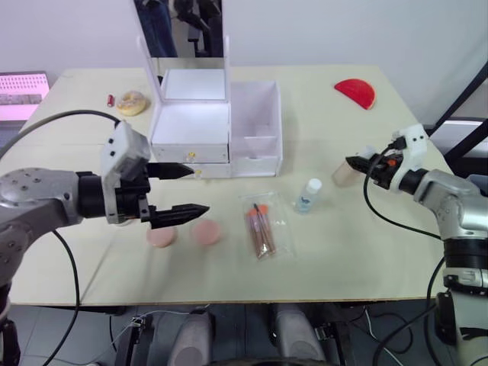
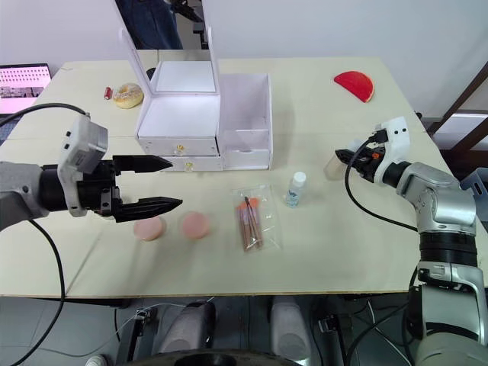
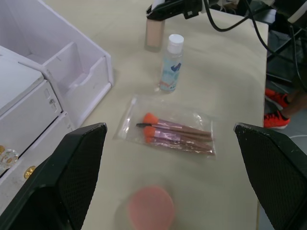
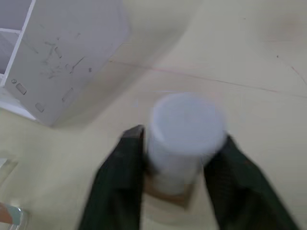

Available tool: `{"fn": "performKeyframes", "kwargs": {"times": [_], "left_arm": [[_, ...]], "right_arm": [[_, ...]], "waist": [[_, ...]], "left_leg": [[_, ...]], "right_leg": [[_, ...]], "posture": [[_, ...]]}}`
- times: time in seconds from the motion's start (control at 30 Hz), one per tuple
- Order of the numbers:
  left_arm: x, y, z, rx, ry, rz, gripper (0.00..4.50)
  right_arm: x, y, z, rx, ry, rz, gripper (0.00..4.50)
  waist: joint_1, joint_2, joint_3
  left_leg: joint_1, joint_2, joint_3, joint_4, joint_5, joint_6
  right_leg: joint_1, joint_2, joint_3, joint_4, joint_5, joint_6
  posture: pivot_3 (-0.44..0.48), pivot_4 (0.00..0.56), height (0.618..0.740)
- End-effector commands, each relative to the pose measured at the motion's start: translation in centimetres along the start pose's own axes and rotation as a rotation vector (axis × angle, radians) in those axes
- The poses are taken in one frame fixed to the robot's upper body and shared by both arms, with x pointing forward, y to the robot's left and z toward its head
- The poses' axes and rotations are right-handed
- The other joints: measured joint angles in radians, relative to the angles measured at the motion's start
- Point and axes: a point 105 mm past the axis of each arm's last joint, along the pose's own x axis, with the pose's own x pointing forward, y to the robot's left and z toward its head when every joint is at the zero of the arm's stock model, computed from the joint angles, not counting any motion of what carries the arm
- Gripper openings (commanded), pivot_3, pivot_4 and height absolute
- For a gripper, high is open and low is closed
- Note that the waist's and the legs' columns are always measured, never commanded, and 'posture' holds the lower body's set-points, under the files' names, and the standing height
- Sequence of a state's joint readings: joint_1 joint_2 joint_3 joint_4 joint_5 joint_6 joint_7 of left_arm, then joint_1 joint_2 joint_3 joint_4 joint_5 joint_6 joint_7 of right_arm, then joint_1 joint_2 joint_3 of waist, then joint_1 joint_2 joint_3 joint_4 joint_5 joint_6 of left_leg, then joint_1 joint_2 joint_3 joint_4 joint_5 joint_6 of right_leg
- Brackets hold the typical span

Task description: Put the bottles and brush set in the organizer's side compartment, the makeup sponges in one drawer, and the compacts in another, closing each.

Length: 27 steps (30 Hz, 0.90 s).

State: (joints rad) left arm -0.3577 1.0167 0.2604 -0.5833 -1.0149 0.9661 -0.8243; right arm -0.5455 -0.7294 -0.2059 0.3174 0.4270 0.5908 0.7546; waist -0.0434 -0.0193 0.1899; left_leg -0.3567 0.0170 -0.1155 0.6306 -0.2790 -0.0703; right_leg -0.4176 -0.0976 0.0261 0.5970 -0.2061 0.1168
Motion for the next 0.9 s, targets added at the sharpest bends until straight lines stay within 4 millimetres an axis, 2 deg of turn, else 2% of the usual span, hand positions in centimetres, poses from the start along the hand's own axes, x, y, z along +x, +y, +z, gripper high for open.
{"fn": "performKeyframes", "kwargs": {"times": [0.03,0.3,0.57,0.6,0.7,0.9], "left_arm": [[-0.6,0.0,1.1,0.053,-0.028,0.021,4.5],[-0.4,0.0,1.0,0.049,-0.026,0.019,4.5],[-0.3,0.1,0.8,0.053,-0.024,0.021,4.5],[-0.3,0.1,0.8,0.052,-0.024,0.019,4.5],[-0.2,0.1,0.7,0.05,-0.023,0.019,4.5],[-0.3,0.1,0.6,0.052,-0.014,0.023,4.5]], "right_arm": [[-0.3,0.1,2.0,-0.038,-0.061,0.003,0.85],[-0.3,1.1,2.9,-0.07,-0.069,0.042,0.85],[-0.3,1.7,2.1,-0.123,-0.022,0.048,0.85],[-0.3,1.8,2.1,-0.125,-0.021,0.046,1.89],[-0.4,1.7,2.0,-0.125,-0.019,0.04,3.18],[-1.2,1.9,2.7,-0.125,-0.02,0.042,3.18]], "waist": [[0.0,0.0,0.0],[-0.001,0.0,0.0],[0.0,0.0,0.0],[0.0,0.0,0.0],[0.0,0.0,0.0],[0.0,0.0,0.0]], "left_leg": [[0.0,0.0,0.0,0.0,0.0,0.0],[0.0,0.0,0.0,0.0,0.0,0.0],[0.0,0.0,0.0,0.0,0.0,0.0],[0.0,0.0,0.0,0.0,0.0,0.0],[0.0,0.0,0.0,0.0,0.0,0.0],[0.0,0.0,0.0,0.0,0.0,0.0]], "right_leg": [[0.0,0.0,0.0,0.0,0.0,0.0],[0.0,0.0,0.0,0.0,0.0,0.0],[0.0,0.0,0.0,0.0,0.0,0.0],[0.0,0.0,0.0,0.0,0.0,0.0],[0.0,0.0,0.0,0.0,0.0,0.0],[0.0,0.0,0.0,0.0,0.0,0.0]], "posture": [[0.0,0.15,0.739],[0.0,0.15,0.739],[0.0,0.15,0.739],[0.0,0.15,0.739],[0.0,0.15,0.739],[0.0,0.15,0.739]]}}
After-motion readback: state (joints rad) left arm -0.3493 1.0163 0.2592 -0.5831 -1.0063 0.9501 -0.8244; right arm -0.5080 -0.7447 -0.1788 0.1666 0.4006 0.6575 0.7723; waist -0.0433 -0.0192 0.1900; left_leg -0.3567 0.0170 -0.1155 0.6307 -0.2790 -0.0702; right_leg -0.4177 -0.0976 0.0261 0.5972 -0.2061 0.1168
